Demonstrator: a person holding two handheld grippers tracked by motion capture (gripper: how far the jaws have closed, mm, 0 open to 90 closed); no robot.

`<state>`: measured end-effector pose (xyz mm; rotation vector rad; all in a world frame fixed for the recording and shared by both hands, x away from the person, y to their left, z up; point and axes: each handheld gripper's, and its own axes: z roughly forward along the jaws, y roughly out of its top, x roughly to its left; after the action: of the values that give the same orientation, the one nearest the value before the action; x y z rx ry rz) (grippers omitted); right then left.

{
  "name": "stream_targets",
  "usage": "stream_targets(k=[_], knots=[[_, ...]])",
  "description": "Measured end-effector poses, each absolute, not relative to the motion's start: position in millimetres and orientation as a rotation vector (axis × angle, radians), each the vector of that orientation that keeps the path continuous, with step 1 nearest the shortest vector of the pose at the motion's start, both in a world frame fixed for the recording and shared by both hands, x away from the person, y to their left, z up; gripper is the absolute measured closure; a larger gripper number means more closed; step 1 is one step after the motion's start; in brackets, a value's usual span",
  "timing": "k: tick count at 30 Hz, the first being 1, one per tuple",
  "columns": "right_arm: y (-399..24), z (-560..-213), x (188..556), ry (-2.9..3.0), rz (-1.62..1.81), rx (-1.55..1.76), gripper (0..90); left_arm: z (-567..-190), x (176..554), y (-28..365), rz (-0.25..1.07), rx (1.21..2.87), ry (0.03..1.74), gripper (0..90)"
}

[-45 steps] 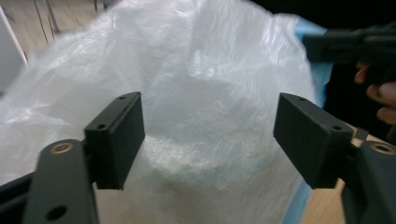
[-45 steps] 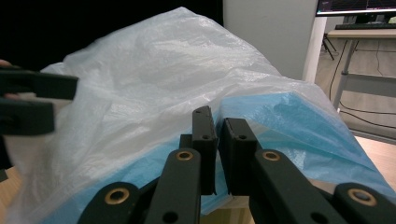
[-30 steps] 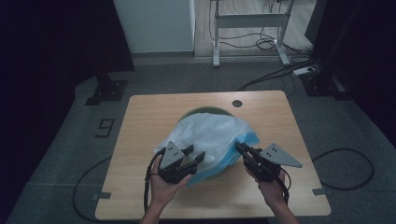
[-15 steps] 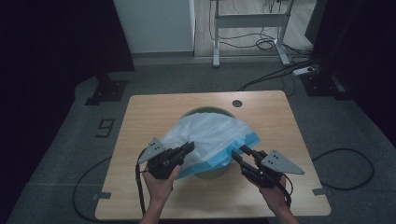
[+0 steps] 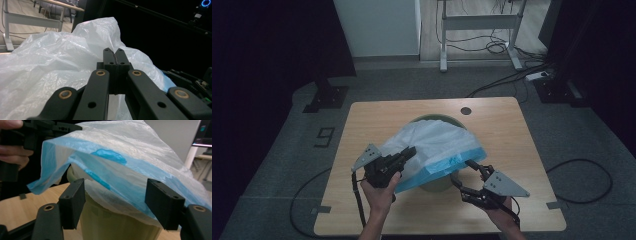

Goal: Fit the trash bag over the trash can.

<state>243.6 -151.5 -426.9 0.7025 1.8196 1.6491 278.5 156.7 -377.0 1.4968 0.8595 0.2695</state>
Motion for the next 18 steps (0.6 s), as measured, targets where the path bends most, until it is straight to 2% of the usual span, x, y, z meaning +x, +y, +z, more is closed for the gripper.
stream_targets(k=[2, 5, 6, 9, 11, 13, 18], knots=[[-148.6, -424.5, 242.8, 1.822, 1.646, 0.690, 30.9, -376.2, 278.6, 156.3, 0.267, 1.494, 0.862, 90.0], [-144.5, -420.3, 241.3, 1.805, 1.615, 0.691, 38.9, -375.5, 278.6, 155.8, 0.265, 1.495, 0.859, 90.0], [-143.8, -419.4, 241.4, 1.798, 1.603, 0.700, 44.2, -375.2, 278.8, 155.9, 0.263, 1.494, 0.858, 90.0], [-143.2, -415.7, 246.6, 1.795, 1.549, 0.761, 69.3, -374.1, 279.9, 156.5, 0.260, 1.485, 0.859, 90.0], [-145.6, -414.4, 250.9, 1.790, 1.548, 0.795, 81.7, -372.5, 281.7, 158.0, 0.259, 1.474, 0.862, 90.0], [-149.3, -413.0, 254.1, 1.780, 1.555, 0.799, 87.2, -369.2, 287.4, 161.9, 0.252, 1.457, 0.869, 90.0], [-160.0, -414.0, 259.9, 1.789, 1.533, 0.778, 88.5, -361.1, 306.2, 176.9, 0.236, 1.397, 0.905, 90.0]])
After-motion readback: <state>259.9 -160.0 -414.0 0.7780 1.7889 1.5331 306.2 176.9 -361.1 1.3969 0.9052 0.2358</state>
